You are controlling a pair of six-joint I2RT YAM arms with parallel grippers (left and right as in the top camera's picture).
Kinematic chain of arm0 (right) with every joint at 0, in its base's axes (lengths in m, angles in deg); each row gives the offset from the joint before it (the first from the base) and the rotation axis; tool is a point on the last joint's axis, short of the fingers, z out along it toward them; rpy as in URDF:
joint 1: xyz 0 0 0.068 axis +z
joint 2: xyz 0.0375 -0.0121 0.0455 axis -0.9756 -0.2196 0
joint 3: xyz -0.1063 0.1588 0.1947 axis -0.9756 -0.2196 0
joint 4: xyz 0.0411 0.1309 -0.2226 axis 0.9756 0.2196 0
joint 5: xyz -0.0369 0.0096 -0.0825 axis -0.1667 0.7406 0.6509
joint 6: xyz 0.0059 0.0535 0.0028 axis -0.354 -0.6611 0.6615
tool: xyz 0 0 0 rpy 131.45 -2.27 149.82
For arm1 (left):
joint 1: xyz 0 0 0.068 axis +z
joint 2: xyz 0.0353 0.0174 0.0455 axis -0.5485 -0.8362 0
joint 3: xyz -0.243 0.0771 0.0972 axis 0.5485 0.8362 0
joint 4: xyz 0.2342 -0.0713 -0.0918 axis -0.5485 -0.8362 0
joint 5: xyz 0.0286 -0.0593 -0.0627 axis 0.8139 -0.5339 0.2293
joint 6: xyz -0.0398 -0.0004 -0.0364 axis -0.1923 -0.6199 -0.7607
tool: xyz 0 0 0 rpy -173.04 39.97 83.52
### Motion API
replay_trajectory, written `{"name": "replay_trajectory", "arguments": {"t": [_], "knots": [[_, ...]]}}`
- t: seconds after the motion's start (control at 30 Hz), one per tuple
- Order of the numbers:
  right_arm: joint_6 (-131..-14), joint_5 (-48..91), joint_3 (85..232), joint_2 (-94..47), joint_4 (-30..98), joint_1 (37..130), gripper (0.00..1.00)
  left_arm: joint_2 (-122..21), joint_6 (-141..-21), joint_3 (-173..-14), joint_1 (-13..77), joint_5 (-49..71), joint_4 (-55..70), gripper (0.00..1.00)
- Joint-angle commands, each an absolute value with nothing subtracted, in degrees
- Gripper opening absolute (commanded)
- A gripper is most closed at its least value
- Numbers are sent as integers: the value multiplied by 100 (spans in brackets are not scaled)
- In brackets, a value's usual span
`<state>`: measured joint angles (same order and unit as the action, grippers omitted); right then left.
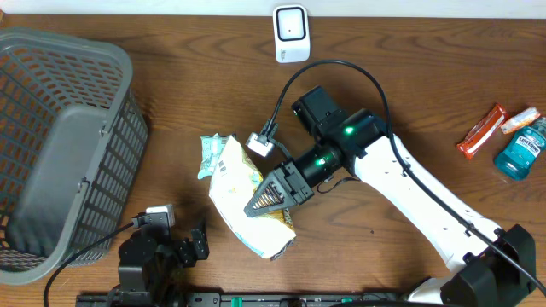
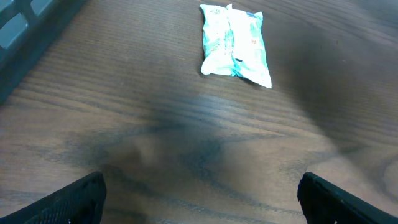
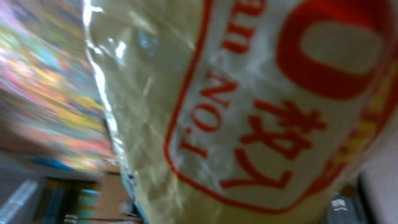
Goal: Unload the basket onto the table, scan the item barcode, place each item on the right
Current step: 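Lift the cracker bag and rotate it above the table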
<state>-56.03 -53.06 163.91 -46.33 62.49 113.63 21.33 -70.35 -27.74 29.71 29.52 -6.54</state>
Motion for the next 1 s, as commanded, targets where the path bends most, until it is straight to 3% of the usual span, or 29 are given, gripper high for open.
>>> {"name": "replay_trajectory", "arguments": {"t": [0.0,0.13,0.33,0.6,0.73,0.97], "knots": [[-6696,-6005,16415,-4633,6218,11217,1,2133,-7085,-2669,2949,2919,-912,98],[-5780,-6009,16415,-4631,6116,11175,1,2133,-7085,-2669,2949,2919,-910,98],[-2783,-5913,16415,-4631,6546,11197,1,2133,-7085,-2669,2949,2919,-912,98],[797,-5476,16415,-4631,8413,11188,1,2133,-7085,-2669,2949,2919,-912,98],[1632,-4726,16411,-4633,9027,11184,1,2133,-7085,-2669,2949,2919,-912,98],[1665,-4082,16400,-4633,9250,10806,1,2133,-7085,-2669,2949,2919,-912,98]]}}
